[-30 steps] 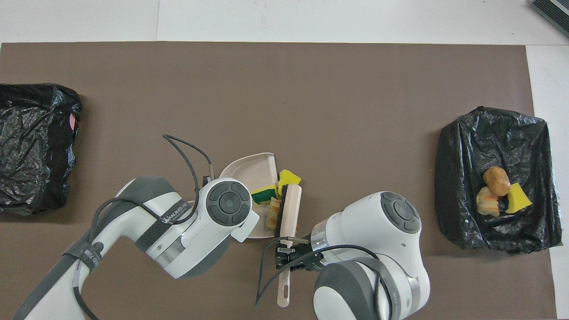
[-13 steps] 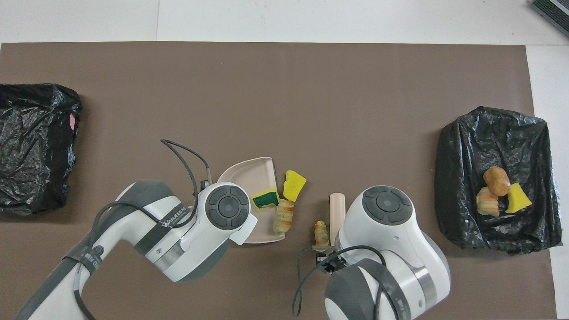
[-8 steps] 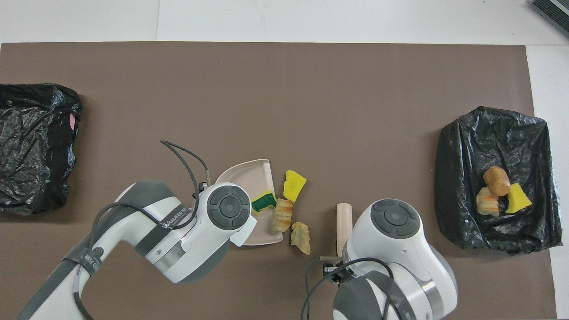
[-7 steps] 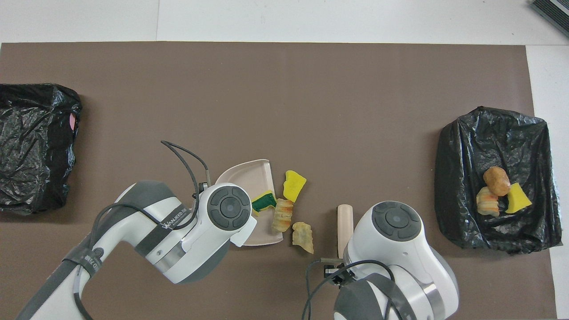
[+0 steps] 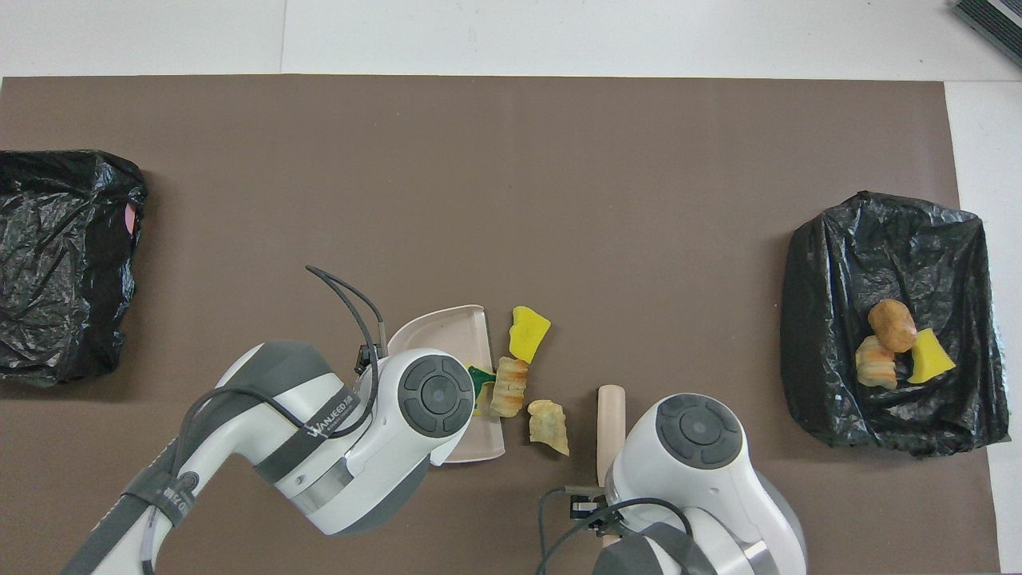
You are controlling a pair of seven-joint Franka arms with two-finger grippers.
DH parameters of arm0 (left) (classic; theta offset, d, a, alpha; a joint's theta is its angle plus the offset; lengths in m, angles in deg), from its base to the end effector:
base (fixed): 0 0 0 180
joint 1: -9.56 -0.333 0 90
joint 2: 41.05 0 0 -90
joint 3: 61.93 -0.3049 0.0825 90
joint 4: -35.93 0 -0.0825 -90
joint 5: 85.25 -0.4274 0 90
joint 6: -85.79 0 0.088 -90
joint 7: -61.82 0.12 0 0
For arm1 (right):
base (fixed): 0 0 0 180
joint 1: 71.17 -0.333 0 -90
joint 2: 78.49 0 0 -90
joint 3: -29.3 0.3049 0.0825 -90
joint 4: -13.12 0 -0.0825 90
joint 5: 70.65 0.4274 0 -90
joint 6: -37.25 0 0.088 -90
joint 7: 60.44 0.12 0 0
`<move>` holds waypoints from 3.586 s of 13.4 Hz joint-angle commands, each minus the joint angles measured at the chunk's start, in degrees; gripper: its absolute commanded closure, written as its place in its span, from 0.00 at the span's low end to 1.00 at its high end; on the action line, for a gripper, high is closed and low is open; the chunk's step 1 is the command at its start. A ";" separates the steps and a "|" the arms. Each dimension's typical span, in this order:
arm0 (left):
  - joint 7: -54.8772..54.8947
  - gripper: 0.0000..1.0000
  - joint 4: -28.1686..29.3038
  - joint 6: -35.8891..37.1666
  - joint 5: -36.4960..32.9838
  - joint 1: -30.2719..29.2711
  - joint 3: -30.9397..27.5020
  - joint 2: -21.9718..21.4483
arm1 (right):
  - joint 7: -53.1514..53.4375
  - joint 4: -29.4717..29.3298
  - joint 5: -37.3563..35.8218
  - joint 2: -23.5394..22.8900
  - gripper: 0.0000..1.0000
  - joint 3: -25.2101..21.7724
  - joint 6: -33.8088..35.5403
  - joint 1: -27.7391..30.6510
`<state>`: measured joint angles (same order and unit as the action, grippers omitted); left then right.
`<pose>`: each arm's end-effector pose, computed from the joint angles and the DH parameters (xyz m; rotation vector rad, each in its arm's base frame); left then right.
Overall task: Sweep and dump trash in bin
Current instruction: 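Sweep the remaining chunks into the dustpan again with the right gripper's brush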
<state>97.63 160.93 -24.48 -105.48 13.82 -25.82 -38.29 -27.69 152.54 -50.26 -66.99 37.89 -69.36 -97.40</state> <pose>0.4270 -0.3264 0.3043 -2.0585 1.9291 0.3983 0.3525 0.2809 0.3094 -3.0147 0.2109 0.7160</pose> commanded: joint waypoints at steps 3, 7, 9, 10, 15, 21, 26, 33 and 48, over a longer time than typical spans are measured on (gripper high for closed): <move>-0.30 1.00 1.91 1.71 0.01 0.49 0.80 -2.92 | 1.00 -0.55 7.73 -2.45 1.00 0.11 -7.20 -2.16; -0.21 1.00 2.79 1.63 0.01 0.40 1.24 -3.54 | 0.21 -2.66 18.53 -4.29 1.00 0.11 -14.66 -5.50; -0.21 1.00 2.79 1.54 0.01 0.31 1.24 -3.46 | -1.10 -4.32 22.49 -5.26 1.00 0.11 -15.91 -6.81; -0.12 1.00 2.79 1.46 0.01 0.14 1.24 -3.37 | -1.20 -5.29 23.73 -5.70 1.00 0.11 -16.00 -6.91; 0.49 1.00 2.53 0.58 1.15 -1.53 1.16 -2.40 | -2.34 -6.70 22.60 -6.06 1.00 -0.07 -14.78 -6.82; 0.49 1.00 1.83 -2.85 3.26 -4.35 0.80 -0.56 | -2.17 -12.67 -0.75 -5.53 1.00 -0.59 -1.79 -5.68; 0.05 1.00 1.56 -2.15 3.62 -4.35 0.80 -0.56 | -15.14 -16.54 -16.93 -9.12 1.00 -0.51 1.06 3.52; -0.74 1.00 0.77 -1.97 3.70 -4.26 0.89 -0.29 | -21.68 -23.76 -19.78 -19.32 1.00 0.02 -2.10 7.95; -3.20 1.00 0.95 -2.94 5.20 -3.64 1.07 -0.12 | -15.17 -18.57 7.74 -18.71 1.00 -0.07 -8.00 -4.89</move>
<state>94.46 162.01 -26.31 -101.06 10.08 -24.55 -38.43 -42.66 132.28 -44.25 -87.19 37.82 -76.29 -102.63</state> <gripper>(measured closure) 0.678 0.740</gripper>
